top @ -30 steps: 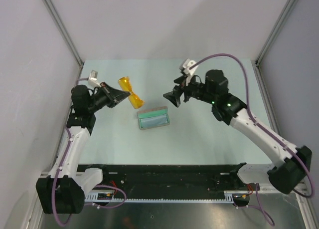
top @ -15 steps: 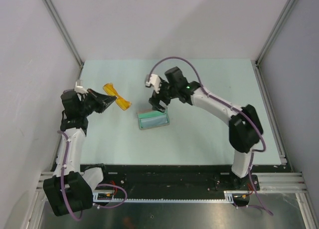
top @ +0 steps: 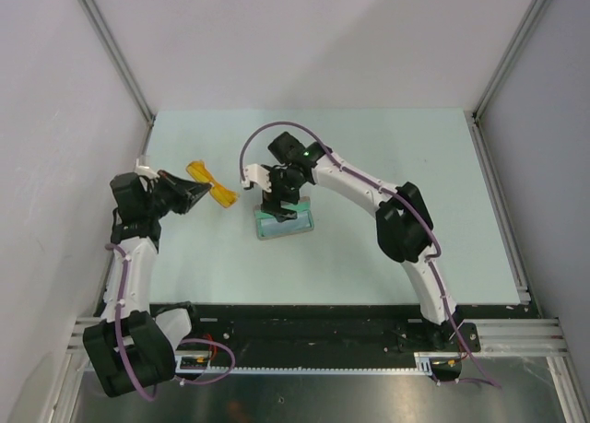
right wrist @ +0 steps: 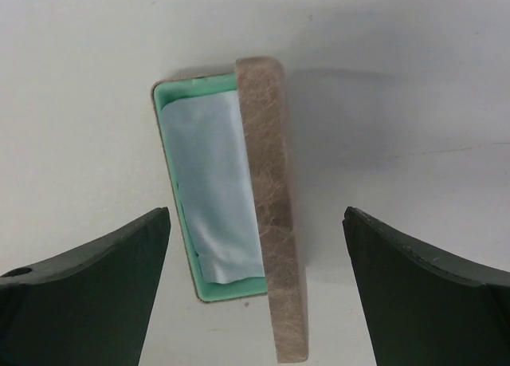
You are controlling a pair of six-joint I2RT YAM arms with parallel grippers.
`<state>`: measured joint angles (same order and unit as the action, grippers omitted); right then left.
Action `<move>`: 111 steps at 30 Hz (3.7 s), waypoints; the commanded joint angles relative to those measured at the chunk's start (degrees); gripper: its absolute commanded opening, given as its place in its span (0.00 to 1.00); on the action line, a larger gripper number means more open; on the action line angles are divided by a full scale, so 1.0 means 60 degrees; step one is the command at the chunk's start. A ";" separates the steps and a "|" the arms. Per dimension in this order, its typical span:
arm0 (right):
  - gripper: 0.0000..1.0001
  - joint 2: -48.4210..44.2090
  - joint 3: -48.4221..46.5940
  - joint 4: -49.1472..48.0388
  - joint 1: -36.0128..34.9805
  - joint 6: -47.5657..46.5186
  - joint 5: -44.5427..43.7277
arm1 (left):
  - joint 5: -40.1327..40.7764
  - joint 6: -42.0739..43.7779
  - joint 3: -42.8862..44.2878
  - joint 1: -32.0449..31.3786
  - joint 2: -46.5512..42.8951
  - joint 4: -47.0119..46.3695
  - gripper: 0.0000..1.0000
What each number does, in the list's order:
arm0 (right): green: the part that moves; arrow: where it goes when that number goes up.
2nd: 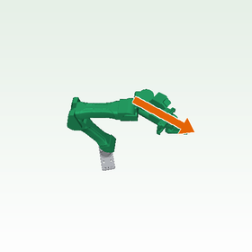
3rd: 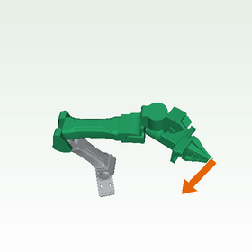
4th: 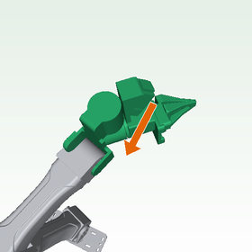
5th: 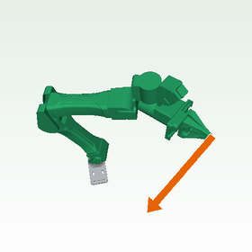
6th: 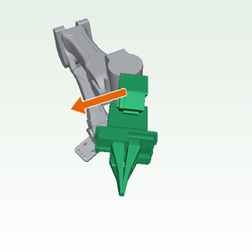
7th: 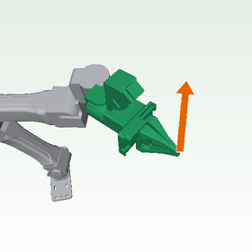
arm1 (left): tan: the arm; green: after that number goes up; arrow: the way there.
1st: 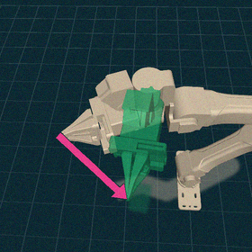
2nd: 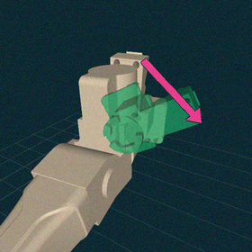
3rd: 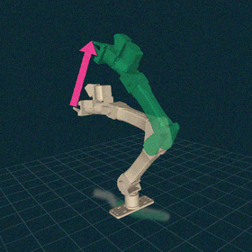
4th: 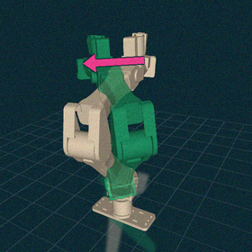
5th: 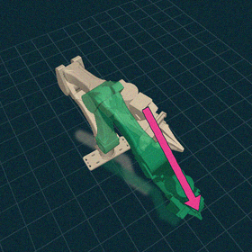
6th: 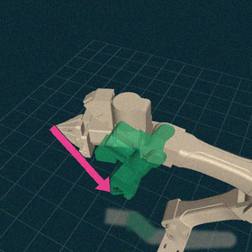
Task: Organize the sunglasses
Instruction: Rotate the opened sunglasses case at the center of the board.
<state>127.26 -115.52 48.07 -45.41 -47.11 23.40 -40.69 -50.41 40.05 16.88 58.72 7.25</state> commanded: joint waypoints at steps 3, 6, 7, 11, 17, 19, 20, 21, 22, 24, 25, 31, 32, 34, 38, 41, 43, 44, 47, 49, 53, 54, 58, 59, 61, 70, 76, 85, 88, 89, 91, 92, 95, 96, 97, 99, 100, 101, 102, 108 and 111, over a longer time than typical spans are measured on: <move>0.95 0.0336 -0.1033 0.1113 0.0273 -0.0702 0.0393 | -0.0089 0.0316 -0.0010 0.0160 -0.0016 -0.0168 0.00; 0.95 0.0644 -0.1370 0.1231 0.0302 -0.0746 0.0275 | -0.0177 0.0404 -0.0084 0.0232 0.0072 -0.0168 0.00; 0.95 0.0703 -0.1414 0.1202 0.0288 -0.0761 0.0217 | -0.0191 0.0433 -0.0113 0.0218 0.0101 -0.0168 0.01; 0.94 0.0982 -0.1502 0.1143 0.0302 -0.0747 0.0070 | -0.0294 0.0507 -0.0157 0.0276 0.0277 -0.0182 0.00; 0.89 0.1129 -0.1517 0.0631 0.0259 -0.0542 -0.0120 | -0.0397 0.0623 -0.0157 0.0306 0.0394 -0.0168 0.00; 0.85 0.1070 -0.1415 0.0528 0.0186 -0.0483 -0.0382 | -0.0397 0.0638 -0.0171 0.0306 0.0409 -0.0182 0.00; 0.83 0.1041 -0.1357 0.0426 0.0156 -0.0439 -0.0486 | -0.0411 0.0653 -0.0172 0.0321 0.0438 -0.0168 0.00; 0.82 0.0983 -0.1168 0.0338 0.0141 -0.0352 -0.0588 | -0.0426 0.0668 -0.0186 0.0335 0.0438 -0.0168 0.00; 0.78 0.0866 -0.1079 0.0279 0.0112 -0.0293 -0.0763 | -0.0426 0.0682 -0.0201 0.0321 0.0453 -0.0168 0.00; 0.73 0.0748 -0.0874 0.0030 0.0112 -0.0002 -0.0940 | -0.0455 0.0697 -0.0216 0.0335 0.0482 -0.0168 0.00; 0.69 0.0632 -0.0699 -0.0043 0.0097 0.0073 -0.1057 | -0.0484 0.0697 -0.0230 0.0335 0.0497 -0.0182 0.00; 0.54 0.0250 -0.0258 -0.0307 0.0083 0.0718 -0.1671 | -0.0485 0.0756 -0.0289 0.0335 0.0511 -0.0182 0.00; 0.53 0.0148 -0.0214 -0.0380 0.0068 0.0776 -0.1833 | -0.0514 0.0770 -0.0303 0.0350 0.0526 -0.0182 0.00; 0.49 -0.0013 -0.0053 -0.0468 0.0039 0.0966 -0.2082 | -0.0528 0.0799 -0.0303 0.0350 0.0497 -0.0182 0.00; 0.44 -0.0467 0.0590 -0.0952 -0.0034 0.1479 -0.2405 | -0.0543 0.0829 -0.0333 0.0335 0.0482 -0.0182 0.00; 0.35 -0.0658 0.0724 -0.1025 -0.0049 0.1874 -0.2581 | -0.0528 0.0844 -0.0362 0.0335 0.0467 -0.0182 0.00; 0.29 -0.0703 0.0811 -0.0938 -0.0078 0.2007 -0.2770 | -0.0528 0.0873 -0.0376 0.0350 0.0467 -0.0182 0.01; 0.29 -0.0732 0.0855 -0.0937 -0.0093 0.2065 -0.2815 | -0.0543 0.0887 -0.0391 0.0350 0.0467 -0.0182 0.00; 0.25 -0.0863 0.1192 -0.1010 -0.0137 0.2095 -0.2947 | -0.0529 0.0946 -0.0420 0.0350 0.0482 -0.0182 0.00; 0.23 -0.0965 0.1397 -0.1083 -0.0152 0.2110 -0.3020 | -0.0543 0.0960 -0.0435 0.0335 0.0497 -0.0168 0.00; 0.23 -0.0995 0.1398 -0.1040 -0.0166 0.2373 -0.3108 | -0.0543 0.0975 -0.0465 0.0350 0.0541 -0.0182 0.00; 0.23 -0.0966 0.1325 -0.0953 -0.0195 0.2461 -0.3123 | -0.0558 0.0961 -0.0479 0.0335 0.0541 -0.0168 0.01; 0.23 -0.0791 0.0915 -0.0354 -0.0283 0.3468 -0.3473 | -0.0572 0.1019 -0.0508 0.0335 0.0541 -0.0168 0.01; 0.22 -0.0732 0.0740 -0.0293 -0.0327 0.3777 -0.3605 | -0.0558 0.1019 -0.0508 0.0335 0.0512 -0.0182 0.00; 0.17 -0.0615 0.0622 -0.0060 -0.0430 0.4247 -0.3869 | -0.0543 0.1034 -0.0538 0.0335 0.0482 -0.0168 0.01; 0.11 -0.0848 0.1075 -0.0570 -0.1088 0.6912 -0.5977 | -0.0383 0.1049 -0.0801 0.0116 0.0204 -0.0182 0.00; 0.11 -0.1214 0.1806 -0.1010 -0.1309 0.8978 -0.7854 | 0.0245 0.1282 -0.0933 -0.0776 0.0160 0.0036 0.00; 0.15 -0.1391 0.2218 -0.1099 -0.1353 0.9815 -0.7987 | 0.2077 0.2073 -0.0524 -0.2666 0.0701 0.1193 0.00; 0.15 -0.1318 0.2116 -0.0996 -0.1265 0.9976 -0.7739 | 0.2722 0.2191 -0.0290 -0.3194 0.0877 0.1530 0.01; 0.16 -0.1274 0.2043 -0.0894 -0.1222 1.0179 -0.7680 | 0.2883 0.2220 -0.0245 -0.3412 0.0979 0.1604 0.00; 0.16 -0.1143 0.1824 -0.0616 -0.1134 1.0371 -0.7504 | 0.3221 0.2206 -0.0084 -0.3778 0.1141 0.1693 0.00; 0.16 -0.1084 0.1735 -0.0484 -0.1119 1.0647 -0.7445 | 0.3309 0.2191 -0.0026 -0.3911 0.1286 0.1707 0.00; 0.28 -0.0981 0.1296 -0.0117 -0.1192 1.1278 -0.7123 | 0.3836 0.2075 0.0194 -0.4469 0.1697 0.1722 0.01; 0.31 -0.0908 0.1121 -0.0001 -0.1235 1.1280 -0.7079 | 0.3938 0.2074 0.0253 -0.4498 0.1756 0.1722 0.01; 0.34 -0.0879 0.1032 0.0044 -0.1308 1.1309 -0.7049 | 0.3997 0.2089 0.0282 -0.4586 0.1786 0.1722 0.00; 0.41 -0.0835 0.0900 0.0117 -0.1353 1.1353 -0.6801 | 0.4056 0.2118 0.0399 -0.4630 0.1902 0.1722 0.01; 0.43 -0.0820 0.0827 0.0103 -0.1367 1.1368 -0.6684 | 0.4086 0.2132 0.0443 -0.4674 0.1961 0.1722 0.01; 0.46 -0.0820 0.0797 0.0088 -0.1397 1.1368 -0.6610 | 0.4100 0.2147 0.0473 -0.4689 0.1991 0.1708 0.00; 0.48 -0.0805 0.0783 0.0088 -0.1382 1.1382 -0.6523 | 0.4086 0.2162 0.0531 -0.4704 0.2078 0.1722 0.00; 0.56 -0.1068 0.0855 -0.0014 -0.1309 1.1426 -0.6551 | 0.4247 0.2031 0.0605 -0.4952 0.2342 0.1722 0.00; 0.58 -0.1609 0.1323 -0.0423 -0.1134 1.1470 -0.6712 | 0.4349 0.1986 0.0648 -0.5084 0.2489 0.1722 0.00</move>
<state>122.13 -108.62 47.64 -53.41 20.14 -16.03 -16.21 -38.52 41.41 -12.32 72.88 18.11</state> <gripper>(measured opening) 0.571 0.054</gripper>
